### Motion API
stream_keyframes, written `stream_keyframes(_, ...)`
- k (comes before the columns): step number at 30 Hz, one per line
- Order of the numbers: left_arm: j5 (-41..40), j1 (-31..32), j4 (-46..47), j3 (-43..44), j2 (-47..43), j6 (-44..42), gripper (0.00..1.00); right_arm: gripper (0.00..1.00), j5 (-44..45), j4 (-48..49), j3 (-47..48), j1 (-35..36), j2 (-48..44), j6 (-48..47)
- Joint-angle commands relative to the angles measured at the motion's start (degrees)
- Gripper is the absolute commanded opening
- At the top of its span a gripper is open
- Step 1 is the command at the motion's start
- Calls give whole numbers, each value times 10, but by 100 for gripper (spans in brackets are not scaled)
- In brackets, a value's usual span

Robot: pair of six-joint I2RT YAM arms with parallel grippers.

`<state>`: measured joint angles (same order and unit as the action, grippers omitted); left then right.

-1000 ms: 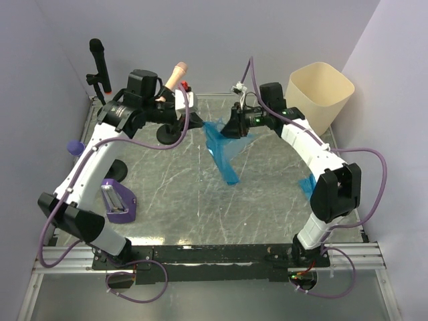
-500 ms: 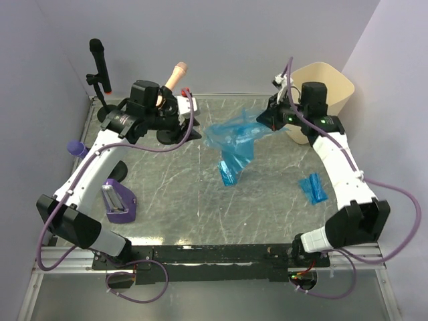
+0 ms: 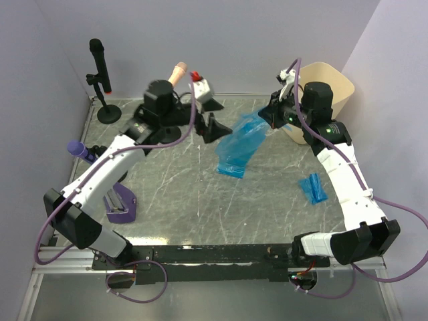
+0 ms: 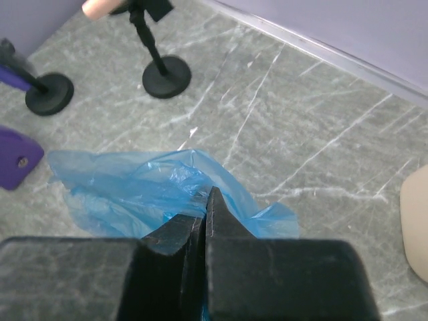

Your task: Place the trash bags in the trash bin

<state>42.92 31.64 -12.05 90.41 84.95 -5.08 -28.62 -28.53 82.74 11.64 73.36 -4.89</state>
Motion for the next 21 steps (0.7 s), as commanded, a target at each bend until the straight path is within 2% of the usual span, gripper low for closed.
stream_keyframes(1, -124, 57, 113, -39, 2, 60, 96, 0, 17, 27, 51, 3, 6, 39)
stream_keyframes(4, -170, 68, 133, -31, 24, 67, 93, 0, 6, 29, 57, 3, 8, 45)
stream_keyframes(8, -241, 64, 155, -13, 57, 87, 84, 0, -23, 32, 44, 4, 0, 44)
stream_keyframes(10, -231, 50, 184, -20, 62, 108, 80, 0, -25, 30, 30, 4, -6, 40)
stream_keyframes(12, -200, 34, 206, -28, 69, 143, 70, 0, -30, 29, 19, 3, -10, 31)
stream_keyframes(14, -196, 24, 197, -22, 86, 161, 60, 0, -35, 26, 11, 3, -16, 25)
stream_keyframes(16, -179, 18, 192, -19, 103, 159, 54, 0, -34, 28, 5, 3, -17, 28)
stream_keyframes(20, -150, 9, 176, -27, 105, 119, 5, 0, 1, 4, 8, -5, -23, -7)
stream_keyframes(21, -153, 4, 177, -29, 99, 119, 1, 0, 15, -5, 7, -9, -25, -20)
